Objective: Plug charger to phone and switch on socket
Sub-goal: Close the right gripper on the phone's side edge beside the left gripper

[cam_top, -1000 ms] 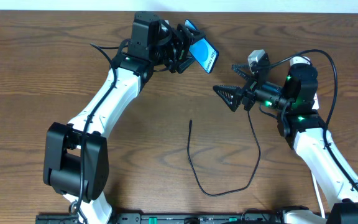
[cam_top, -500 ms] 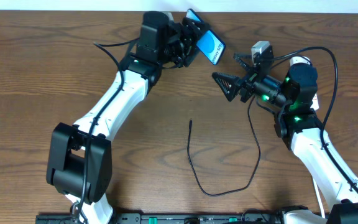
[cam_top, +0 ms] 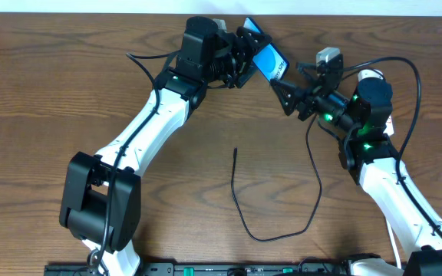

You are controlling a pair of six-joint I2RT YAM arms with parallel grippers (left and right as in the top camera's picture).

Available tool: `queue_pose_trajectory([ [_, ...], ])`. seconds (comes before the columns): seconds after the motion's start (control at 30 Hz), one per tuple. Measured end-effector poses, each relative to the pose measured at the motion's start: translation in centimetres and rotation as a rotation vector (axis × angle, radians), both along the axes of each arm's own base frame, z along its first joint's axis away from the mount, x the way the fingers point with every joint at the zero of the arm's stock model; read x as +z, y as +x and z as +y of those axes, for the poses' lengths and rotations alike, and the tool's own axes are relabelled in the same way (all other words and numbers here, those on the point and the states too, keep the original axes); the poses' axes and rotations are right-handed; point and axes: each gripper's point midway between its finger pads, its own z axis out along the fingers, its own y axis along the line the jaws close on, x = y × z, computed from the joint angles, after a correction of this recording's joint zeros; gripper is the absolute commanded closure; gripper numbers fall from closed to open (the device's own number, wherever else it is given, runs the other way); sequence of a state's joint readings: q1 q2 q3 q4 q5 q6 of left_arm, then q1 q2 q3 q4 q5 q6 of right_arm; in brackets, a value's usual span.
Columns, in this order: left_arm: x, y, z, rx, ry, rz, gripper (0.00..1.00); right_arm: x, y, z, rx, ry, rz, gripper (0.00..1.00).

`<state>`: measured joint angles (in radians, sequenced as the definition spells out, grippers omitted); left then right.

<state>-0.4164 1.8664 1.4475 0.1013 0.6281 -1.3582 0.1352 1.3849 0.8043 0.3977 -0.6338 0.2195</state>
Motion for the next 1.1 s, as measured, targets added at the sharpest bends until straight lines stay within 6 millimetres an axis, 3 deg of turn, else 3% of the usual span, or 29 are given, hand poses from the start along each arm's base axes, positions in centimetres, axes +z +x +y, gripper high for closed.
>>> queue_pose_trajectory([
  [0.2, 0.1, -0.6, -0.7, -0.027, -0.010, 0.008, 0.93, -0.1, 0.3, -0.3, -0.025, 0.002, 0.006, 0.37],
  [0.4, 0.1, -2.1, -2.8, -0.075, -0.011, 0.009, 0.93, -0.3, 0.3, -0.4, -0.031, -0.001, 0.014, 0.35],
  [0.53, 0.1, -2.9, -3.8, -0.098, -0.011, 0.009, 0.93, -0.5, 0.4, -0.6, -0.044, -0.005, 0.024, 0.41],
  [0.7, 0.1, -3.1, -4.0, -0.105, -0.012, 0.010, 0.93, -0.6, 0.5, -0.6, -0.050, -0.004, 0.028, 0.51],
  [1.1, 0.1, -3.8, -4.8, -0.124, -0.011, 0.009, 0.93, -0.6, 0.8, -1.0, -0.079, -0.010, 0.028, 0.62],
])
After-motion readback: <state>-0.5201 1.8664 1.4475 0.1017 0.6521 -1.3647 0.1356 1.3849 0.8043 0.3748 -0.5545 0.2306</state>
